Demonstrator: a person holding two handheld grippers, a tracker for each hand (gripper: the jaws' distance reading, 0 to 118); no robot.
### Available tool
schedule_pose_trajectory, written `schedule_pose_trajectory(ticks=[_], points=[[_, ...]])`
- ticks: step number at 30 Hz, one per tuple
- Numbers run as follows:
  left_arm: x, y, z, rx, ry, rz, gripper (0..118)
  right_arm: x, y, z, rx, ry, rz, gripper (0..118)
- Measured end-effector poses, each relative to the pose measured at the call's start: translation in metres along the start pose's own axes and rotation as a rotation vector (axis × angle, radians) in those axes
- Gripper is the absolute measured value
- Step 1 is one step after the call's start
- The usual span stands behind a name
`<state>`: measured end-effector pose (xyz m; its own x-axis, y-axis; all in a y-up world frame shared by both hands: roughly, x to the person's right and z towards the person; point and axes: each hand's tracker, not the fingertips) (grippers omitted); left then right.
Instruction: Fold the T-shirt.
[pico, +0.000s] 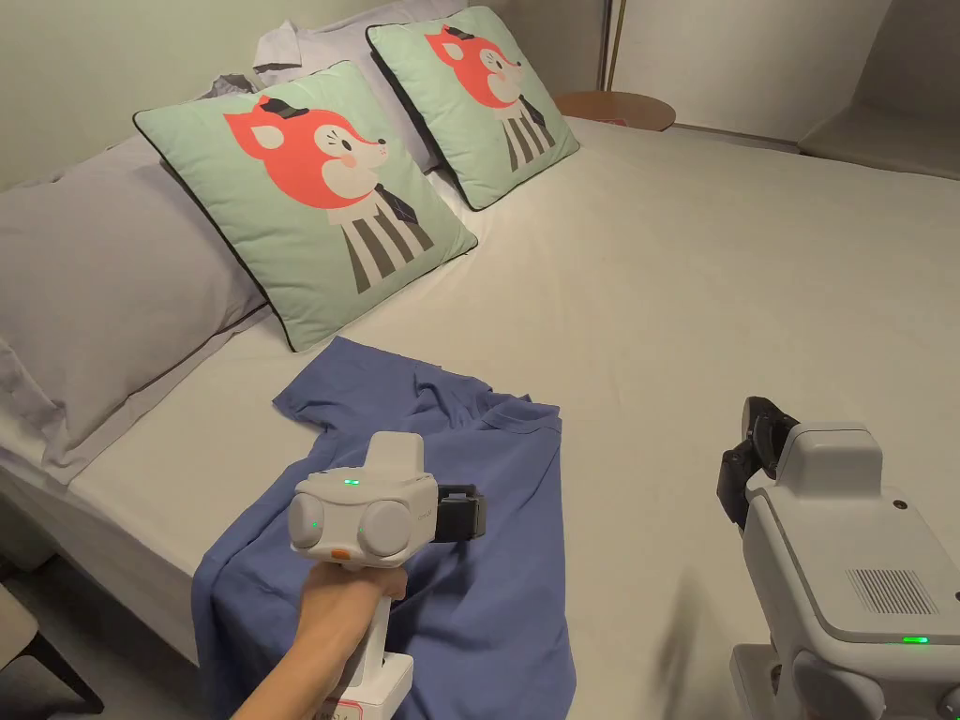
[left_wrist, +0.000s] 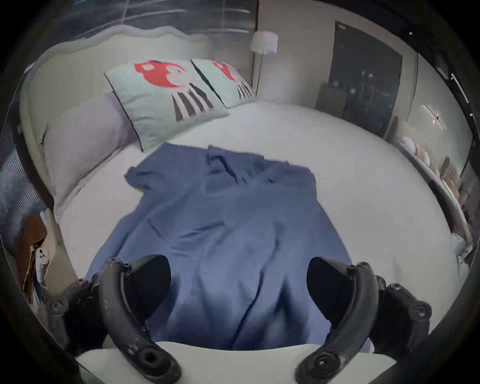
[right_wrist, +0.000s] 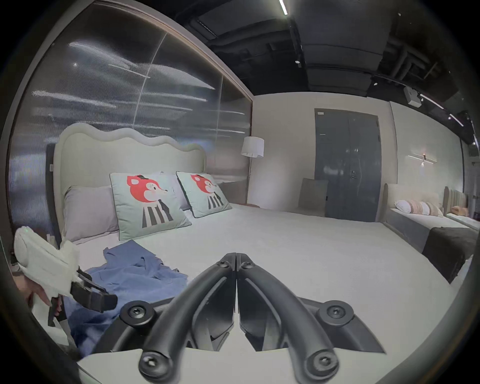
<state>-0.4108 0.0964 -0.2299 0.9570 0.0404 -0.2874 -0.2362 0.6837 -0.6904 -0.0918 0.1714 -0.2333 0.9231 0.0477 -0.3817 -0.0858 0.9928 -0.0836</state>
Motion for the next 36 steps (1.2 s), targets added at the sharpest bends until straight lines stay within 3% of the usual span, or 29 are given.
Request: schedule_pose_trajectory(ticks=[2,3,5,8,10,13,25,36], points=[[0.005,-0.003,-0.011,-0.049,0.015,-0.014,99,0.005,-0.005,-0.001,-0.006,-0.008,-0.001,1],[0.007,-0.005,-0.016,-0.066,0.015,-0.021,90,0.007,-0.007,0.000,-0.008,-0.012,-0.002,1],[0.009,-0.011,-0.027,-0.109,0.006,-0.024,54,0.010,-0.009,0.001,-0.013,-0.017,-0.003,1],[0.013,-0.021,-0.020,-0.077,0.001,-0.001,35,0.015,-0.011,0.002,-0.020,-0.023,-0.009,1],[0.014,-0.020,-0.016,-0.089,-0.021,0.001,9,0.016,-0.009,0.008,-0.020,-0.028,-0.011,1],[0.013,-0.018,-0.010,-0.088,-0.032,-0.015,7,0.022,-0.008,0.009,-0.022,-0.031,-0.010,1],[0.029,0.063,0.116,0.241,-0.191,-0.023,7,0.054,0.014,0.034,0.028,-0.091,-0.057,1],[0.159,0.151,0.197,0.465,-0.520,-0.220,7,0.121,0.033,0.084,0.087,-0.248,-0.070,1]])
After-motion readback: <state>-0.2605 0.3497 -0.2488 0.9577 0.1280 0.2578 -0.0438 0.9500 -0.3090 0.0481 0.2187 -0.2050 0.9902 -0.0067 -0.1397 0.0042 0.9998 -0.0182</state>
